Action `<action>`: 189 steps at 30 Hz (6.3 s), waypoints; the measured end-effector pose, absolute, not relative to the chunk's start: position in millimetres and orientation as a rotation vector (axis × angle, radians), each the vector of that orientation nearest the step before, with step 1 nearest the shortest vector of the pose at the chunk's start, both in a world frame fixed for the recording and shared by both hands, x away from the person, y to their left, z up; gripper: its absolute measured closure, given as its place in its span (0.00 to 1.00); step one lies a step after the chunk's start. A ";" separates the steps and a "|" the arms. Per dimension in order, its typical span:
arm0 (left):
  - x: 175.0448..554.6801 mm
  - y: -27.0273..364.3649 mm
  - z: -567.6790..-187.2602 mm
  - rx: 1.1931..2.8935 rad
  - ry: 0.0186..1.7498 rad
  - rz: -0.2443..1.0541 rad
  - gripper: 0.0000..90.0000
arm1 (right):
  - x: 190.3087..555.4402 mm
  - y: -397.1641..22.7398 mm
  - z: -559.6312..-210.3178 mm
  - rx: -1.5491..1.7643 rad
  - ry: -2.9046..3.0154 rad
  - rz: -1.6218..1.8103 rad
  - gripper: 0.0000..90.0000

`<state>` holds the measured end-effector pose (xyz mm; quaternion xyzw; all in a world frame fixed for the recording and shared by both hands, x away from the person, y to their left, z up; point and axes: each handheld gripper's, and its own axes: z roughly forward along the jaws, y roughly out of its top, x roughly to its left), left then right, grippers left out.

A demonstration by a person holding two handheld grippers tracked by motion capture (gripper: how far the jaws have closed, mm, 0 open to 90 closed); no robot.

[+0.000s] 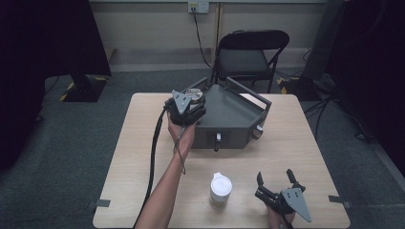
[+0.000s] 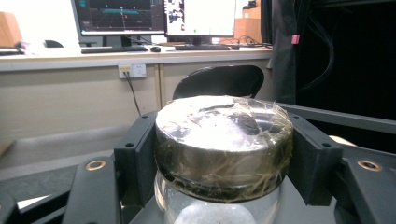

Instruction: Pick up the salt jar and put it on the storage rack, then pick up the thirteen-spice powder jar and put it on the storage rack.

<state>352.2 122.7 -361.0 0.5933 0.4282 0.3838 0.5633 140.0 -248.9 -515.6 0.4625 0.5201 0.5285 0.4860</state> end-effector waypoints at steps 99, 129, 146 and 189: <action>167.6 145.9 -514.4 1.318 1.008 0.984 0.00 | 139.7 -247.6 -515.7 1.128 1.260 1.280 0.00; 165.1 140.3 -518.6 1.289 1.017 1.026 0.00 | 139.7 -247.3 -515.7 1.128 1.260 1.279 0.00; 165.0 140.1 -518.7 1.288 1.018 1.028 0.00 | 139.6 -247.1 -515.7 1.130 1.258 1.278 0.00; 164.9 140.1 -518.9 1.288 1.015 1.029 0.00 | 127.6 -238.3 -469.5 0.933 1.334 1.479 0.00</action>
